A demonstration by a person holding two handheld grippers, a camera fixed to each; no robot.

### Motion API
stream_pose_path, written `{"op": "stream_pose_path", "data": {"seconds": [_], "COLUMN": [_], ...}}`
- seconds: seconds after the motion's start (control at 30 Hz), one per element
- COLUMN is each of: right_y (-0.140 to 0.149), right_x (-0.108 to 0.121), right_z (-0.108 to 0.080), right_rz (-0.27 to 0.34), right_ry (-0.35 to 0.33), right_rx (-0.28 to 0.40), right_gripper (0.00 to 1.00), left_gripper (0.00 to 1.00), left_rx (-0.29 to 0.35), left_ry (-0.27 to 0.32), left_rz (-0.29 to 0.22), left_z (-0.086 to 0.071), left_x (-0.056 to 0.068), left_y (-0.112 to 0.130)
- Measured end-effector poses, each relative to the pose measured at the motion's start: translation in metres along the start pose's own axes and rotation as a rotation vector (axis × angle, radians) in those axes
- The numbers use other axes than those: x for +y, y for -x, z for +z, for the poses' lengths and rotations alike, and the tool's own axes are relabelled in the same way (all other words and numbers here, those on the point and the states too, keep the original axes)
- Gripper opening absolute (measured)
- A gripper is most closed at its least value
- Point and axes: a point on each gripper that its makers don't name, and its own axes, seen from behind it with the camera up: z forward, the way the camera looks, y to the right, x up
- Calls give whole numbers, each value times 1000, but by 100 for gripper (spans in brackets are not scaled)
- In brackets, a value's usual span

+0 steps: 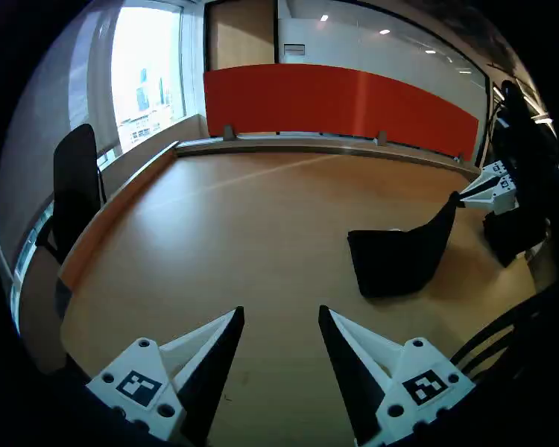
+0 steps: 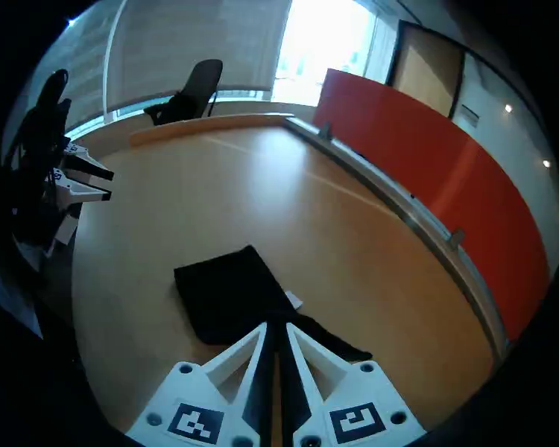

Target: Fold towel

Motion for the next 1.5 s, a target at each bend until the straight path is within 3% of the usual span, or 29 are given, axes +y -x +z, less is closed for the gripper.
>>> {"op": "stream_pose_path", "data": {"seconds": [0.4,0.93,1.27,1.4,1.5], "right_y": [-25,-27,-23,-22,-22], "right_x": [-29,-74,-79,-79,-78], "right_z": [29,93,98,98,97], "right_rz": [-80,-109,-115,-118,-117], "right_ry": [-90,-200,-212,-207,-200], "right_rx": [5,-35,-49,-48,-47], "right_gripper": [3,3,4,10,33], "left_gripper": [73,73,73,73,73], "left_rx": [1,8,-1,1,3], "left_ry": [-18,-75,-78,-77,-78], "left_rz": [2,-52,-53,-57,-58], "left_z": [-10,-28,-28,-27,-28], "left_x": [-8,-33,-33,-33,-33], "left_y": [2,4,9,9,8]}}
